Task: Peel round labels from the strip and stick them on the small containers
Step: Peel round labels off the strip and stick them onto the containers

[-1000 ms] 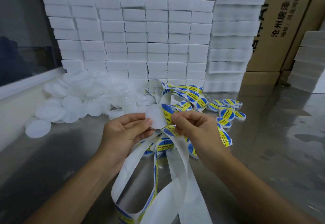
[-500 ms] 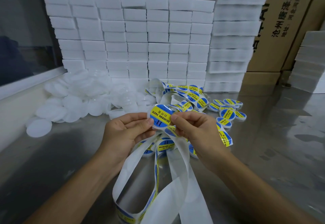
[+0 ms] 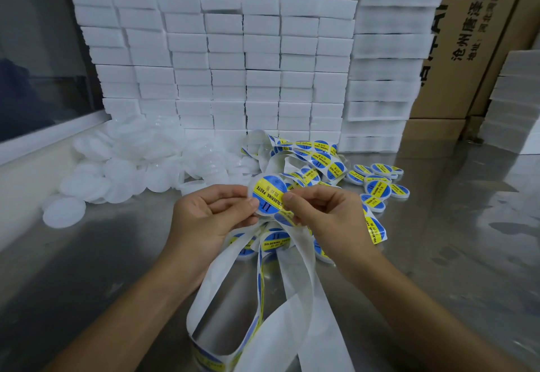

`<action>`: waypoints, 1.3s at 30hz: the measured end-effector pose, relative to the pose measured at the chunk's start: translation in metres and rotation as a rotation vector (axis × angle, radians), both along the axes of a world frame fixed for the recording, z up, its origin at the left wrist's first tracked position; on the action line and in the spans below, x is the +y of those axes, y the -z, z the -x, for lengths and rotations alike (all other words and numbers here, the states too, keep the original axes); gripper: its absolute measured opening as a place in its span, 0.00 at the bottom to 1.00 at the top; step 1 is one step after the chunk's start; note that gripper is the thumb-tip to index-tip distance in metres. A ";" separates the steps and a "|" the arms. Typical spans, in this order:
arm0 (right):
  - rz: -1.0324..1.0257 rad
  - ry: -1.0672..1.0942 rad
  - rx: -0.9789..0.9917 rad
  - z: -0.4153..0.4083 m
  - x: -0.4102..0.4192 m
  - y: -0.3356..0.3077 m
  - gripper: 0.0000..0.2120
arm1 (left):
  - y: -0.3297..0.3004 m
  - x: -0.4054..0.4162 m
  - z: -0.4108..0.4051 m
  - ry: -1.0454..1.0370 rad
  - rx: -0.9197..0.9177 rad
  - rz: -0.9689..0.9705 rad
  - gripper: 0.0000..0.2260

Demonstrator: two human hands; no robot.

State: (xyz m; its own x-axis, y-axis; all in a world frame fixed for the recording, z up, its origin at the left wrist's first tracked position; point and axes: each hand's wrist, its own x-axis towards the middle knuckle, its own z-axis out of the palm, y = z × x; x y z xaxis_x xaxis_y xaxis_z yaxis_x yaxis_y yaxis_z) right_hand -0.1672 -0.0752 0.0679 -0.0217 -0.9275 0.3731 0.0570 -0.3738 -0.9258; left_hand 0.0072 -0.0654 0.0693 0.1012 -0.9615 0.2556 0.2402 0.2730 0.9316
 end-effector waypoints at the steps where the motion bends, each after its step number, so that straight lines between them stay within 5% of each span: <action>1: 0.006 0.019 0.015 0.000 0.000 0.001 0.03 | 0.000 0.000 0.001 -0.018 -0.028 0.022 0.07; 7: 0.109 0.147 0.151 0.000 -0.005 0.006 0.04 | 0.000 0.002 0.004 -0.061 -0.149 0.138 0.09; 12: 0.206 0.247 0.165 0.001 -0.006 0.008 0.07 | -0.002 0.004 0.003 -0.003 -0.079 0.118 0.08; 16: 0.191 0.041 0.148 -0.006 -0.002 0.010 0.17 | 0.000 0.003 0.006 0.095 0.016 0.076 0.15; 20: 0.223 -0.024 0.080 -0.009 -0.003 0.008 0.07 | 0.003 0.000 0.004 0.139 0.043 0.037 0.22; 23: 0.236 -0.024 0.082 -0.005 -0.005 0.007 0.09 | 0.004 0.000 0.006 0.174 0.044 0.013 0.24; 26: 0.221 0.018 0.135 -0.008 -0.004 0.009 0.04 | 0.003 0.000 0.005 0.186 0.028 0.022 0.23; 29: 0.165 0.079 0.174 -0.010 -0.001 0.010 0.19 | 0.003 0.001 0.005 0.211 -0.002 0.056 0.18; 36: 0.163 0.124 0.173 -0.007 -0.003 0.010 0.16 | 0.002 0.004 0.004 0.258 -0.088 0.107 0.13; 39: 0.165 0.164 0.235 -0.007 0.000 0.009 0.22 | 0.002 0.005 0.005 0.268 -0.147 0.141 0.13</action>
